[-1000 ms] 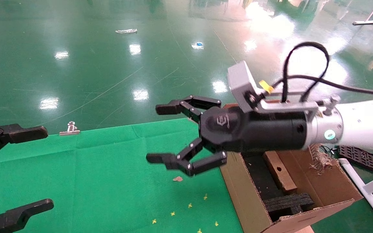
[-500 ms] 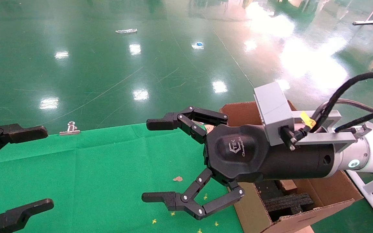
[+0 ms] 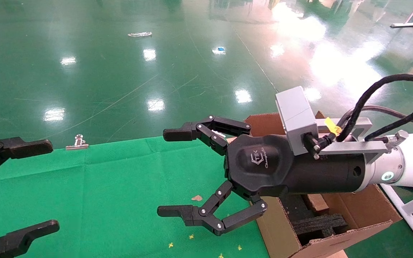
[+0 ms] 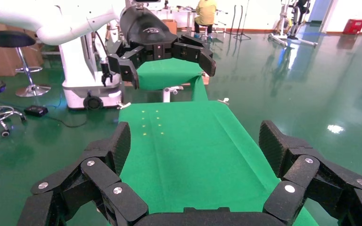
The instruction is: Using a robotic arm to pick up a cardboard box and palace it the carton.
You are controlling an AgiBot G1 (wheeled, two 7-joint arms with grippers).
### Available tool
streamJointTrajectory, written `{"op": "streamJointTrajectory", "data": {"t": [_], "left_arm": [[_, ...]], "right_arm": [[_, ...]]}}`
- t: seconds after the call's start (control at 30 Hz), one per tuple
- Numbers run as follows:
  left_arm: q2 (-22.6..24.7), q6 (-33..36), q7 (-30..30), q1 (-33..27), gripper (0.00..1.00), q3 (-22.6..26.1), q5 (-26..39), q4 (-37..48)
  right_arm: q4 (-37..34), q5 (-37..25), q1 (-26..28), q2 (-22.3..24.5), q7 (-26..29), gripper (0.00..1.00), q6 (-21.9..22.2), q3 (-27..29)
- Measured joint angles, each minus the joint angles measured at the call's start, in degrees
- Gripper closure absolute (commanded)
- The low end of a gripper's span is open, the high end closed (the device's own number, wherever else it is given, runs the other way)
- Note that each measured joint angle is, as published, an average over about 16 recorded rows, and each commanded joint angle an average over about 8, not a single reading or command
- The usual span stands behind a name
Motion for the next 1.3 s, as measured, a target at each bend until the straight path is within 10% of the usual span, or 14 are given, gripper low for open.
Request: {"op": "streamJointTrajectory", "data": {"t": [1.3], "left_arm": [[0.00,0.01,0.00,0.00,0.00,-0.01,0.00,0.00]], "right_arm": [[-0.58,-0.41,0.83,-0.07,0.19,0.00,0.20,-0.80]]}}
